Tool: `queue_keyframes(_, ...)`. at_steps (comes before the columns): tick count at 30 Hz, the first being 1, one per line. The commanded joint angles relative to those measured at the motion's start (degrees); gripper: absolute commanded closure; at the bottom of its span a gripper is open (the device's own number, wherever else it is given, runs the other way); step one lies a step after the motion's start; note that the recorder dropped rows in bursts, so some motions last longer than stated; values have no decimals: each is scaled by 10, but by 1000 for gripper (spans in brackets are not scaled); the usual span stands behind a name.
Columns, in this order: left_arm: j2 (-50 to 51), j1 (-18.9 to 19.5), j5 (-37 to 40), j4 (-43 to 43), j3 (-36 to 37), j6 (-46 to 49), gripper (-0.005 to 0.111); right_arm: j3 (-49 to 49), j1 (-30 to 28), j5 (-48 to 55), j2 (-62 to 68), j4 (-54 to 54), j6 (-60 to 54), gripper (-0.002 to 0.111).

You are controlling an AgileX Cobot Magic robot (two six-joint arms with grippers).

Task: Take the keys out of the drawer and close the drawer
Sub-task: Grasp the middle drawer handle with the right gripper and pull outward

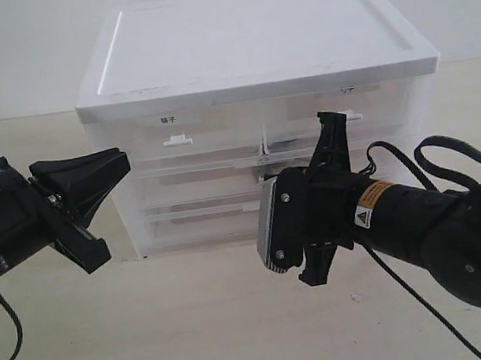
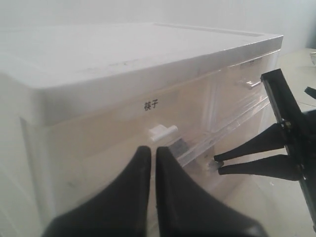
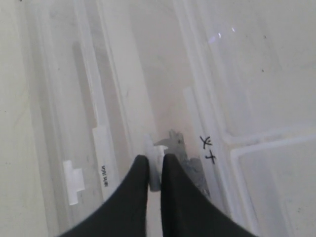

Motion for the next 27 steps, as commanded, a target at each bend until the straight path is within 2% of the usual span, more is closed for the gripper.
queue_keyframes(1, 1, -5, -4, -9, -3, 3, 102, 16, 22, 125, -4, -4, 6, 108)
queue_keyframes(18, 1, -5, -2, -6, -3, 3, 102, 32, 24, 265, -115, -3, 76, 108)
queue_keyframes(27, 1, -5, -1, -5, -3, 3, 102, 32, 102, 308, -115, -4, 77, 108)
